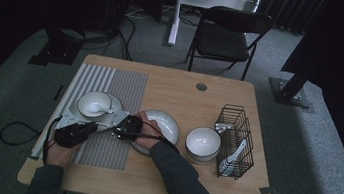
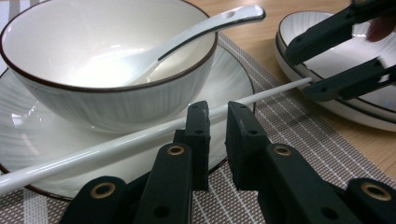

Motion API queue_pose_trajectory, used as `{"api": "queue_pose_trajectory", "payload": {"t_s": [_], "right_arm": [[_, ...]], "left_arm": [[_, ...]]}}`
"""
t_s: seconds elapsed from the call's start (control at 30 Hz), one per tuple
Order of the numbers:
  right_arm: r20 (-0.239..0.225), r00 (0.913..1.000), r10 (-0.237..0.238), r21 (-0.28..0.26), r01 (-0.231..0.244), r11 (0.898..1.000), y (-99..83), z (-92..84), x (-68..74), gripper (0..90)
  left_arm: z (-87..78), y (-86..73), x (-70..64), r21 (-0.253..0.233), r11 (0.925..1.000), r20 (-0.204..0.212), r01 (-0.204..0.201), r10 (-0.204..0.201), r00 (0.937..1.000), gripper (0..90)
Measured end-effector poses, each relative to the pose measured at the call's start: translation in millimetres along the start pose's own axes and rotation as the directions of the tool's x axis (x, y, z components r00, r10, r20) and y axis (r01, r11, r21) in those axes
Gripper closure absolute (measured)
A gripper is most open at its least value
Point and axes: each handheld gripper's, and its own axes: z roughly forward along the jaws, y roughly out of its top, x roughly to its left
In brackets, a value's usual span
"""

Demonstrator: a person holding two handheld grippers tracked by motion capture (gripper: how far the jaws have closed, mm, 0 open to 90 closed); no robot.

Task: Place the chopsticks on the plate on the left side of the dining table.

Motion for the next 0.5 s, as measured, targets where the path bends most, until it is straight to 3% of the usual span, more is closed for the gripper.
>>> {"api": "queue_pose_trajectory", "payload": {"t_s": [0.5], "right_arm": [[0.052,0.9916,0.118,-0.049,-0.116,0.992,-13.4,-46.4,0.8,61.7]], "left_arm": [[-3.2,18.5,-14.2,-0.038,0.9984,0.032,-0.043,0.044,0.9985,77.0]]}}
